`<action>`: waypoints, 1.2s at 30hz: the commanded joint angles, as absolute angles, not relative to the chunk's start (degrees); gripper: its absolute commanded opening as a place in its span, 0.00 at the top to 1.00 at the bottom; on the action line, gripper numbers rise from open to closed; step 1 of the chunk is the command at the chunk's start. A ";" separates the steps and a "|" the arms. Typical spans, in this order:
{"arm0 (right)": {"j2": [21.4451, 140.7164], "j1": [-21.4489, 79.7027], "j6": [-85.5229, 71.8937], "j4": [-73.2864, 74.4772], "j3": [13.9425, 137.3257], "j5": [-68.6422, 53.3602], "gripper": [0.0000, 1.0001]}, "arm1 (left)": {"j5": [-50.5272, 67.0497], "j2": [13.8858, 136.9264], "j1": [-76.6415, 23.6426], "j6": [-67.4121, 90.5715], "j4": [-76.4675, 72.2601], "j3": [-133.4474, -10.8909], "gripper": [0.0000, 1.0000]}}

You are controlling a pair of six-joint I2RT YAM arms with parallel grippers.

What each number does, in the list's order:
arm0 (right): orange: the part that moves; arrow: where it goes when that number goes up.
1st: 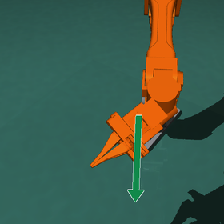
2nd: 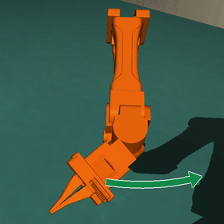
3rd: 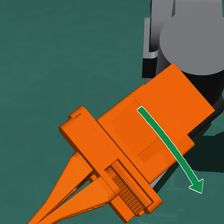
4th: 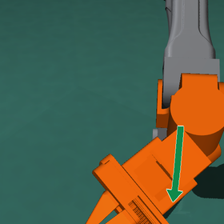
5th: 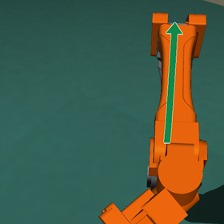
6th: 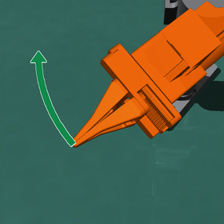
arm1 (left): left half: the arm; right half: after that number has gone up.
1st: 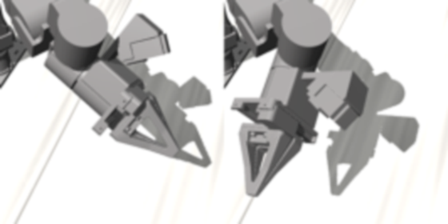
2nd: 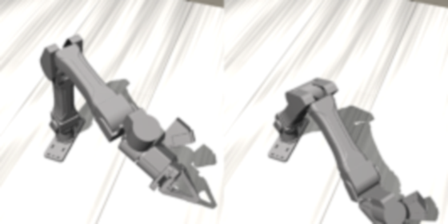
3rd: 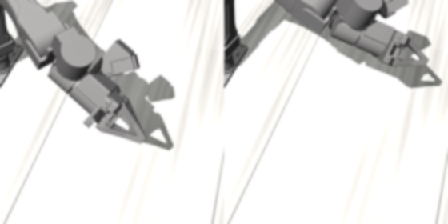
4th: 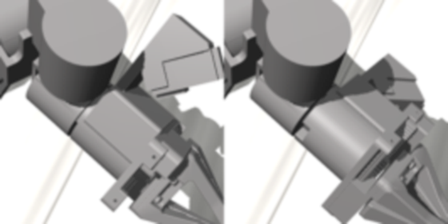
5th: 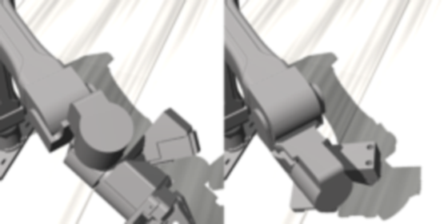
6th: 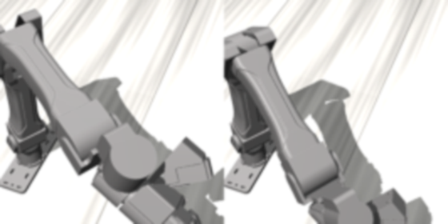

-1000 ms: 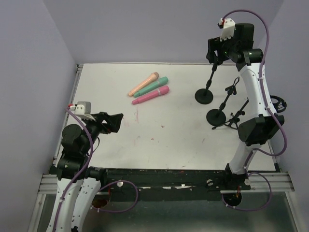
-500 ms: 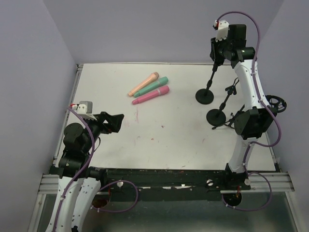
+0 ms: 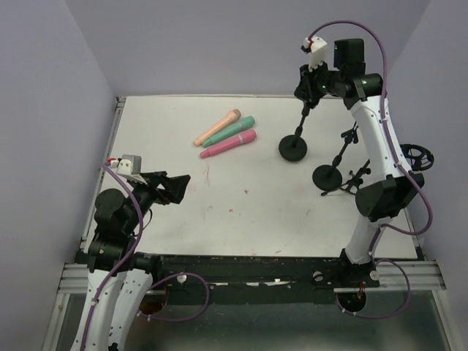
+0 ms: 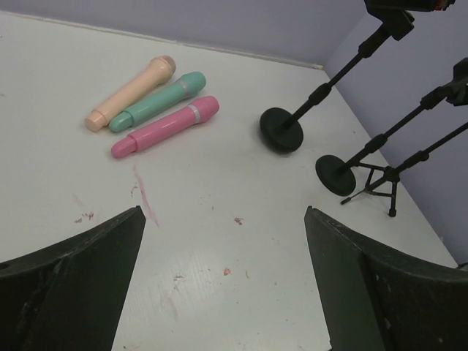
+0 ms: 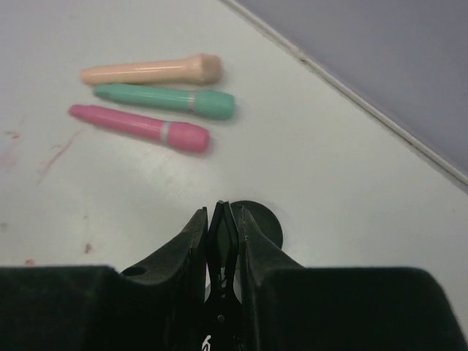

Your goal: Attach the microphones to the stand

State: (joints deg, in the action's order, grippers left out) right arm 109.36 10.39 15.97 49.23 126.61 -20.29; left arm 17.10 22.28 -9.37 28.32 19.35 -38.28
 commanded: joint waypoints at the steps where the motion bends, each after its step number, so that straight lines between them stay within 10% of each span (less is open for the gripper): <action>1: 99.24 19.93 19.15 53.52 123.06 -35.15 0.80 | 24.51 21.27 -9.05 26.11 15.65 -37.27 0.02; 24: 99.40 41.65 30.76 63.89 118.22 -37.35 0.81 | 41.31 23.99 -11.42 26.98 9.15 -34.46 0.02; 30: 104.23 47.54 31.99 66.18 119.87 -38.06 0.69 | 34.29 24.70 -19.94 23.13 6.16 -31.64 0.02; 36: 105.56 48.69 31.82 68.64 123.84 -42.27 0.29 | 28.22 22.86 -26.62 16.53 2.03 -25.50 0.02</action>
State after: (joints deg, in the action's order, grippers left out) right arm 105.34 48.86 31.27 64.51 121.16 -38.92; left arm 34.26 24.62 -23.44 22.46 6.74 -29.63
